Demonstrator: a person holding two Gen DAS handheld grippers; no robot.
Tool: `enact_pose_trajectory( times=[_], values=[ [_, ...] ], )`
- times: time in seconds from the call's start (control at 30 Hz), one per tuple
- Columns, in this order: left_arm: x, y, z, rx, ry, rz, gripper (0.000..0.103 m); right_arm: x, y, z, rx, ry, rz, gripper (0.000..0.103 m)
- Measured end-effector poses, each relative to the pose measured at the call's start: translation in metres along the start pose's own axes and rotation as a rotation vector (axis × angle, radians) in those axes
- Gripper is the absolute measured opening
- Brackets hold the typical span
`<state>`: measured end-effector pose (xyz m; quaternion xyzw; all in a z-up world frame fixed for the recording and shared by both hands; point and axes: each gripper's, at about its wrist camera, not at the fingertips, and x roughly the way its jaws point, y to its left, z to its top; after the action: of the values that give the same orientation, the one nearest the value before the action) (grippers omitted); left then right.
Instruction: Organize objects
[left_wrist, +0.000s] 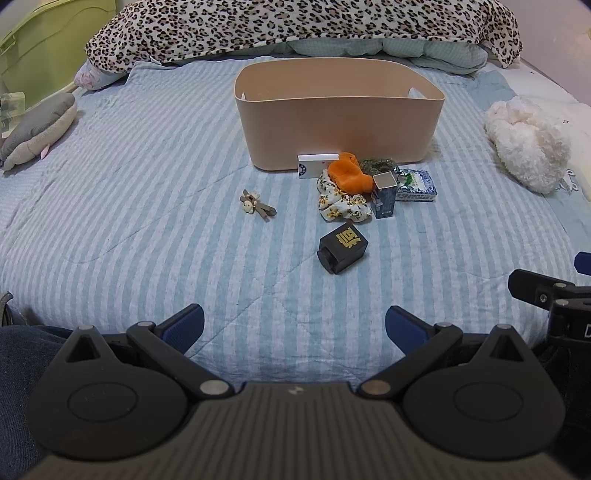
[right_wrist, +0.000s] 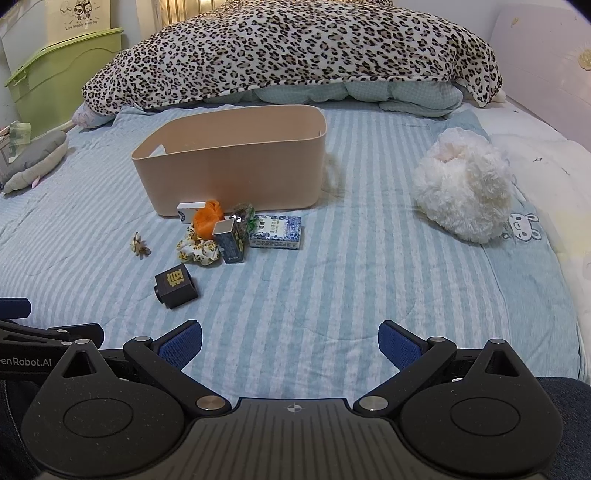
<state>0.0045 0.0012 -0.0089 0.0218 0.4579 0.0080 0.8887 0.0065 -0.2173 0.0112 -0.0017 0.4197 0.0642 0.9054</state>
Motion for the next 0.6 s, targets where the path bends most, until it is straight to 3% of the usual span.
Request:
enact_pose_trajectory(
  times=[0.6],
  values=[
    [0.046,-0.010,0.017,0.024,0.041,0.015,0.103,0.038,-0.007,0.019,-0.042,0.011,-0.005,0.103]
  ],
)
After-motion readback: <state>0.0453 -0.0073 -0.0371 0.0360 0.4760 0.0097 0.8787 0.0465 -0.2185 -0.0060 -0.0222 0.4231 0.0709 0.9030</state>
